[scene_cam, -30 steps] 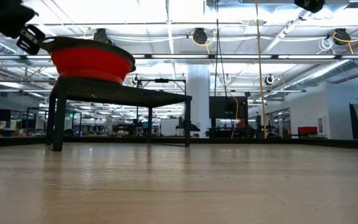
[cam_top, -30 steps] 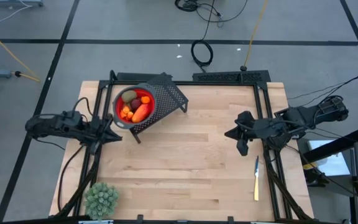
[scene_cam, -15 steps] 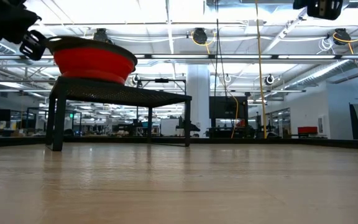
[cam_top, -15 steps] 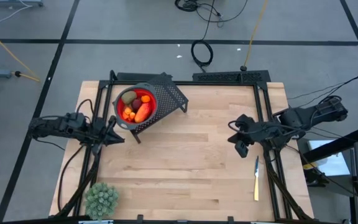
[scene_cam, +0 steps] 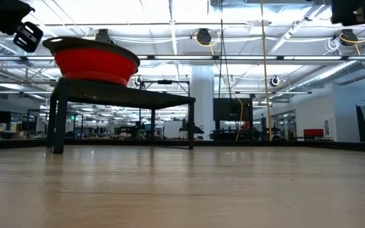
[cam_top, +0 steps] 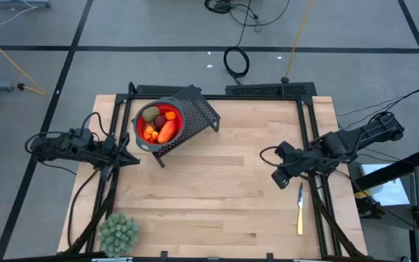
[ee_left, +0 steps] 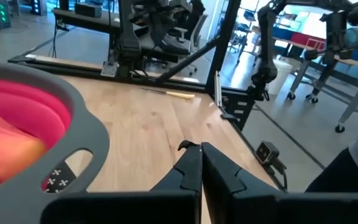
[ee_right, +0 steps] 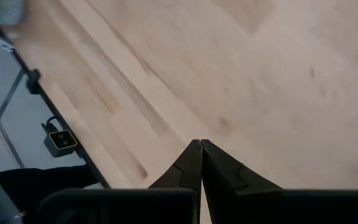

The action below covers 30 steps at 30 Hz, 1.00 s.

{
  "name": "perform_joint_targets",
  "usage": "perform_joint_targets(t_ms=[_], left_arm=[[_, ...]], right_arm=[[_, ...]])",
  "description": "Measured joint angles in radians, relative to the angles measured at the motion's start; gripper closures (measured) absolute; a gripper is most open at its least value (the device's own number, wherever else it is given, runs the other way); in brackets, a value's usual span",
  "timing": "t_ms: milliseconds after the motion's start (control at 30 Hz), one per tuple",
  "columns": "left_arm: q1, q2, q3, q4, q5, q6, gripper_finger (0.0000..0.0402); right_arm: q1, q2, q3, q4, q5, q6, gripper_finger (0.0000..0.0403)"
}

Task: Pick & Place Fruit
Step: Put the knife on the shelf

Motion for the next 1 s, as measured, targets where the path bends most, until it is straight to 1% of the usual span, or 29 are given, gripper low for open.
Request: perform_joint_targets(t_ms=[100, 300, 433, 533, 633, 733, 1000], left_arm=[[0.0, 0.0, 0.0, -0.003, 0.001, 0.008, 0.04], [0.0, 0.0, 0.0, -0.004, 0.002, 0.009, 0.0395], [0.0, 0.0, 0.0, -0.004, 0.012, 0.012, 0.0394], [0.0, 0.0, 0.0, -0.004, 0.026, 0.013, 0.0394], [0.0, 0.0, 0.0, -0.004, 0.031, 0.013, 0.0394], [0.0, 0.0, 0.0, -0.003, 0.031, 0.014, 0.0394], [0.0, 0.0, 0.0, -0.004, 0.036, 0.027, 0.0394]], right_arm=[[0.023, 0.031, 0.0, -0.023, -0.068, 0.099, 0.0403], [0.076, 0.096, 0.0, -0.039, -0.193, 0.235, 0.0403], [0.117, 0.12, 0.0, -0.06, -0.204, 0.34, 0.0402], [0.15, 0.131, -0.001, -0.068, -0.208, 0.411, 0.0393], [0.186, 0.143, -0.001, -0.068, -0.207, 0.467, 0.0374], [0.223, 0.156, -0.001, -0.069, -0.191, 0.523, 0.0348], [0.3, 0.194, -0.02, -0.065, -0.191, 0.661, 0.0254]])
